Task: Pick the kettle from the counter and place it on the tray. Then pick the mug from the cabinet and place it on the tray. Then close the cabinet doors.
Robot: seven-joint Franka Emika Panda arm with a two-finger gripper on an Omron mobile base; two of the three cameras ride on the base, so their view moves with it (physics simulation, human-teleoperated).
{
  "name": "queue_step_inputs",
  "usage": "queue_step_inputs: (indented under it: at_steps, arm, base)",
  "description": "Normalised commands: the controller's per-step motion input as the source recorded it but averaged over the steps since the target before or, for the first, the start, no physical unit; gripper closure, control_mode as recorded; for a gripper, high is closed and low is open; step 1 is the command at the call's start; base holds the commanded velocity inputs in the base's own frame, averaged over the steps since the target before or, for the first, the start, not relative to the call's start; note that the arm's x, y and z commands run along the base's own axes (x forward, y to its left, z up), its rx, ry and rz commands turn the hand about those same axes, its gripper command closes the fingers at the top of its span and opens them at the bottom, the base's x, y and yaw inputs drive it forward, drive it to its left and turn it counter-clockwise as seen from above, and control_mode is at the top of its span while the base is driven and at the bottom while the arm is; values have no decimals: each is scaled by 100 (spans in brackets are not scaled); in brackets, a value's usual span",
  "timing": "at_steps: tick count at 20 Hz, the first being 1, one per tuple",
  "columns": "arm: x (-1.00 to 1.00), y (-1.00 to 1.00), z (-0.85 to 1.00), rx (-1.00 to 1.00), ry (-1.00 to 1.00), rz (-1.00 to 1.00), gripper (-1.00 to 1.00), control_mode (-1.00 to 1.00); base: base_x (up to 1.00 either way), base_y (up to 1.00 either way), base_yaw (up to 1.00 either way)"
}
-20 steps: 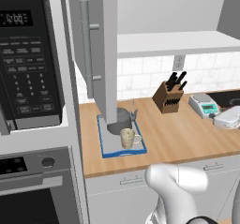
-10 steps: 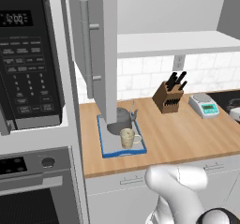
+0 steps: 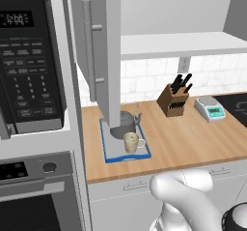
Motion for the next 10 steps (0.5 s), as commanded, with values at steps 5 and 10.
queue_step_inputs:
  at_steps: [5, 10]
  arm:
    - [0, -39, -7, -9, -4, -5, -100, -100]
    - [0, -46, 0, -10, -7, -3, -100, -100]
  base:
    - [0, 0, 0]
    - [0, 0, 0]
